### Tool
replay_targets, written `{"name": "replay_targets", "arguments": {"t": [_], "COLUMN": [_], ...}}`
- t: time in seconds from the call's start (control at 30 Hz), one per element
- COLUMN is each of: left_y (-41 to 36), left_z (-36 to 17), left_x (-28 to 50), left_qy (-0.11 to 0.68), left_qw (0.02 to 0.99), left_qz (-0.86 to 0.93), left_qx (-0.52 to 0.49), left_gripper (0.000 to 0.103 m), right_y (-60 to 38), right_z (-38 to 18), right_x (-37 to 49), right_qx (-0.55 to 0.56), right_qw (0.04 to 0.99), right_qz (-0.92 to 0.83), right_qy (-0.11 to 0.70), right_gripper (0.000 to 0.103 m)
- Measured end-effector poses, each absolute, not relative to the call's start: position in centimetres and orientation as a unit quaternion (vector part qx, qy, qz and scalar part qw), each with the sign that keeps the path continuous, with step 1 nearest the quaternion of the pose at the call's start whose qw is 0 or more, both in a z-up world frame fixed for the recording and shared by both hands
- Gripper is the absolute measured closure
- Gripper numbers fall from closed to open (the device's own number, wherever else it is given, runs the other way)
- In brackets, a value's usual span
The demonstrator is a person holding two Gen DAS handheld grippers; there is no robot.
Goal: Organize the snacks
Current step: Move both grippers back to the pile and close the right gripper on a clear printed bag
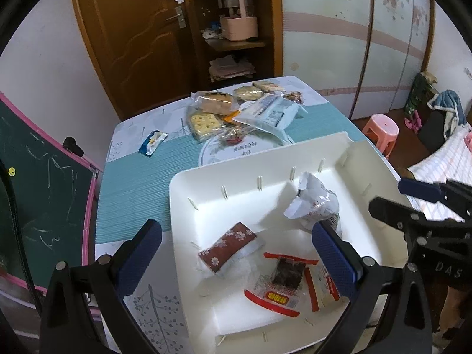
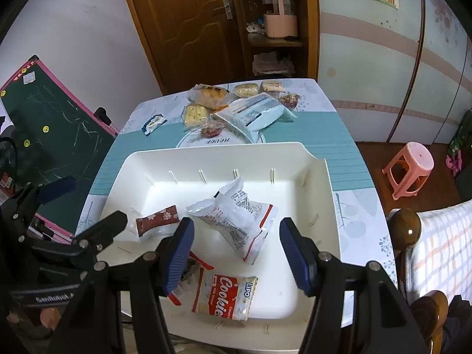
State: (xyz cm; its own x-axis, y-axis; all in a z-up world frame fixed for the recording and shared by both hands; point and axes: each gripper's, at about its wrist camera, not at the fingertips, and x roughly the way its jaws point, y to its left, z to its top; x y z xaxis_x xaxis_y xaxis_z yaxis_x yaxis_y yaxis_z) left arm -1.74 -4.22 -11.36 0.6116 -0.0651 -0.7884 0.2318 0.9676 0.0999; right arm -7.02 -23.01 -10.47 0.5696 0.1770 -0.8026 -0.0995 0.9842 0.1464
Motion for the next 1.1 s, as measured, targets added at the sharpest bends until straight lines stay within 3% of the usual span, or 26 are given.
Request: {"name": "replay_targets", "arguments": {"t": [0.63,1.1], "left_y": [-0.7,-1.9], "left_z": [-9.0,0.8], "left_x": [4.8,17.6], "left_qy": [0.405,0.381], "left_qw": [0.91,0.912], "left_qz": [-0.06,-0.064], "left_qx": [0.069,0.137], "left_gripper": [0.002,0.002], "right_y": [-23.6,-28.0], "right_z": [-11.2,0.2], "right_x": [-1.6,13.6], "right_qx": [0.066,0.058], "right_qw": [0.867,0.885], "right_qz": [0.071,0.031], "right_qy": [0.489,0.461], "right_gripper": [0.042,0.042]}}
